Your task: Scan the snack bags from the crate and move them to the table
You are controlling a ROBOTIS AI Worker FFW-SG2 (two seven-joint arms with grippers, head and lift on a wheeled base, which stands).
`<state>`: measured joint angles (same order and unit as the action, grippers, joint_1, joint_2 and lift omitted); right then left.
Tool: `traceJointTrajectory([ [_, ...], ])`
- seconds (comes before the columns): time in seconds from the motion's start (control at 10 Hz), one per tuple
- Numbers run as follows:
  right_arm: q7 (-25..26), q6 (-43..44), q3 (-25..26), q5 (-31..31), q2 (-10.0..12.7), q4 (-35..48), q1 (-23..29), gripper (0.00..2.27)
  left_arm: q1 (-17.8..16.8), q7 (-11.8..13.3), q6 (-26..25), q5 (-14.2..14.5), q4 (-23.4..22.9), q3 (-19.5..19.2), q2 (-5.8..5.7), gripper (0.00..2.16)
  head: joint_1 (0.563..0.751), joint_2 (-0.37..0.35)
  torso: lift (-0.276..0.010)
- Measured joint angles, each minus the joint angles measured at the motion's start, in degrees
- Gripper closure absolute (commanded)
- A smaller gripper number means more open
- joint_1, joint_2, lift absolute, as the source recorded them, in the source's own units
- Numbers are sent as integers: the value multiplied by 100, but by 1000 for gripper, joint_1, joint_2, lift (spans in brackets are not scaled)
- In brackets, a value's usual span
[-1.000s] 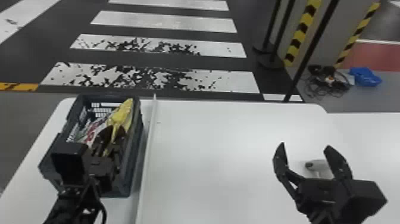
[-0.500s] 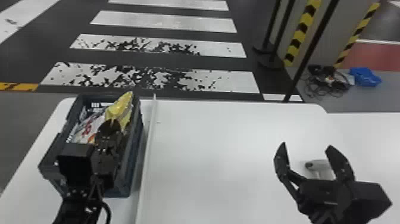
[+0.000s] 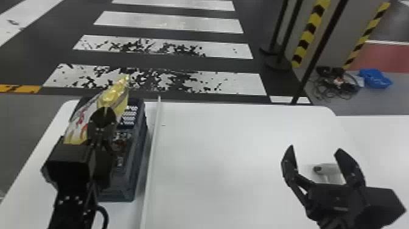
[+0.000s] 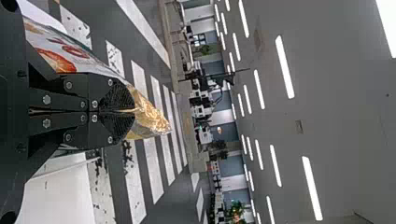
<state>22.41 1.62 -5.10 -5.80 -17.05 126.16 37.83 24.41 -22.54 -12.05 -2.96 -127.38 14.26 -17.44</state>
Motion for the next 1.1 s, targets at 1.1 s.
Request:
traceJointTrajectory([
  [1.1,0,-45,1,-9,-17,2,-50,107,-317,282,-704,-838,-446,1131,-76,1825,695,-214,-95],
])
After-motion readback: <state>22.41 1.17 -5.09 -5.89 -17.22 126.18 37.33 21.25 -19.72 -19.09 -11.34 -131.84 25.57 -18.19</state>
